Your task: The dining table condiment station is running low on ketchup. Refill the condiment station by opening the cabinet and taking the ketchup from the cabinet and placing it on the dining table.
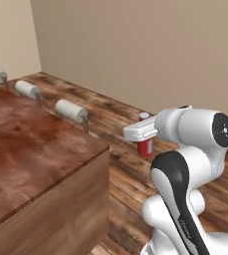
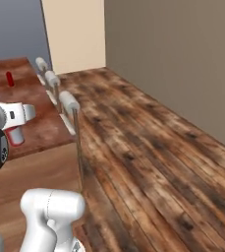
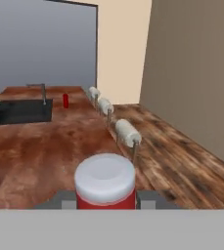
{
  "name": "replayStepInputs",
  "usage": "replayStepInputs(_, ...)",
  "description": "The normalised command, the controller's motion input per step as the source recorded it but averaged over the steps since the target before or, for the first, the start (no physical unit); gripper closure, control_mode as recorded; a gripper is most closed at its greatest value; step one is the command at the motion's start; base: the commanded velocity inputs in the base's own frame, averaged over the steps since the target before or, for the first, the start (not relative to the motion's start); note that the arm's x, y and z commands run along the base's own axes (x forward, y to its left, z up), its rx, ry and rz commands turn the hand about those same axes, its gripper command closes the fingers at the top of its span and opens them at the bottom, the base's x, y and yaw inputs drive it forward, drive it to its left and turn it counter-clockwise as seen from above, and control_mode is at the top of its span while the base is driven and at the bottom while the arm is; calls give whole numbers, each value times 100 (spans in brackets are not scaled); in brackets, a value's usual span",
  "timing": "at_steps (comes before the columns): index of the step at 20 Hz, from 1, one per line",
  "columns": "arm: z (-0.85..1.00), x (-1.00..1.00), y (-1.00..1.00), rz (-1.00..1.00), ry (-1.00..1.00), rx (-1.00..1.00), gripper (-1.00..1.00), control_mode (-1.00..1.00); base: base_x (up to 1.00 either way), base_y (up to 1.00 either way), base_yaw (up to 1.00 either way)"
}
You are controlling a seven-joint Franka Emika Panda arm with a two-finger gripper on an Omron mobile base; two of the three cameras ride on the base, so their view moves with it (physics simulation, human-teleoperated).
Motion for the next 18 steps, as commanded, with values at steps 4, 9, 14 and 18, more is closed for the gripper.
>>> replayStepInputs(4, 0, 0, 0, 0, 0, 0, 100, 100, 69, -100, 19)
replayStepInputs(9, 0, 0, 0, 0, 0, 0, 100, 100, 75, -100, 20)
replayStepInputs(14, 0, 0, 0, 0, 0, 0, 100, 100, 74, -100, 24)
replayStepInputs(18, 0, 0, 0, 0, 0, 0, 100, 100, 92, -97, 31)
